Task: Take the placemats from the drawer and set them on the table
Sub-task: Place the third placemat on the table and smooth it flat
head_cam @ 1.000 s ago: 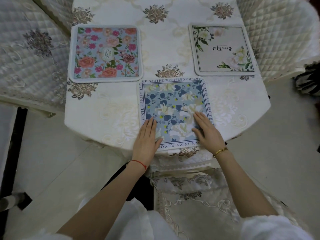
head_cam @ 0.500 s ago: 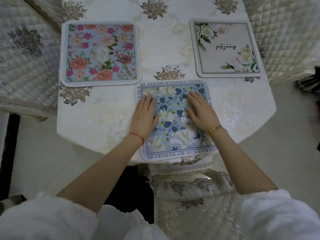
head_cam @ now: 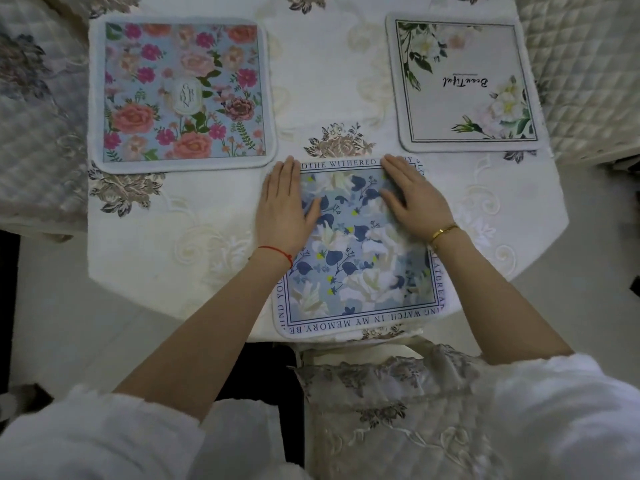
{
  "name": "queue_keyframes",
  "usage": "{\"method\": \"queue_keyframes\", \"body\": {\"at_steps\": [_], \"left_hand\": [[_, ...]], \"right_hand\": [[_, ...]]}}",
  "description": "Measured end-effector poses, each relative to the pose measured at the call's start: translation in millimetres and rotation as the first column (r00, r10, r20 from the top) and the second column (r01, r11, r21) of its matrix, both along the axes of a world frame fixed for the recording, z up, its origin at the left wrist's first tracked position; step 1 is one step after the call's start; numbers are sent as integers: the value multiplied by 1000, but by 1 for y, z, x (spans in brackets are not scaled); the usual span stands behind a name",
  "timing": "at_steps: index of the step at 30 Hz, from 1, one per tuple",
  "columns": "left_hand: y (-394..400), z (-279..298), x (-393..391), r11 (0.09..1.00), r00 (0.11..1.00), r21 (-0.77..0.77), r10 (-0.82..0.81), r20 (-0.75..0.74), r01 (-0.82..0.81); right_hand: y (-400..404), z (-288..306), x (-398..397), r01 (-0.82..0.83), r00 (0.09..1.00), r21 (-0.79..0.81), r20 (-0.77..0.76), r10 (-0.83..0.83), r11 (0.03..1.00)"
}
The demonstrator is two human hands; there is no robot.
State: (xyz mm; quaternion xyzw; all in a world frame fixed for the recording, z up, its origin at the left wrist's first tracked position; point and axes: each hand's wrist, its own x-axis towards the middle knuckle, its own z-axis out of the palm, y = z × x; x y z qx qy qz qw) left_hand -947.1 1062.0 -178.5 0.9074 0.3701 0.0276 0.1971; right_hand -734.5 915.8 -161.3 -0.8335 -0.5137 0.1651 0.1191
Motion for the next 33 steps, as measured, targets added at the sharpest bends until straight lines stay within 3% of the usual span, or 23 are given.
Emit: {"method": "queue_keyframes", "body": {"at_steps": [5, 7, 13, 16, 25, 31, 33], "left_hand": [[-9, 6, -11, 992, 992, -29, 119, -42, -121], [-20, 9, -20, 996, 997, -49, 69, -19, -70], [-74, 9, -60, 989, 991, -64, -132, 2, 132], [-88, 8, -76, 985, 987, -61, -163, 6, 163], [-88, 19, -119, 994, 998, -102, -40, 56, 45], [-122, 23, -125, 975, 981, -114, -182, 70, 189], [-131, 20, -126, 976, 981, -108, -188, 46, 192]], "right_hand": [[-37, 6, 10, 172, 985, -14, 2, -172, 985], [-45, 7, -6, 172, 985, 6, 6, -172, 985], [-67, -2, -81, -42, 998, 33, -39, 44, 999], [-79, -4, -95, 2, 998, 60, -67, 2, 998], [-134, 8, -89, 206, 978, 50, -15, -206, 977], [-148, 6, -149, 138, 990, 24, -35, -137, 990], [-148, 1, -163, 184, 982, 22, -36, -183, 983]]}}
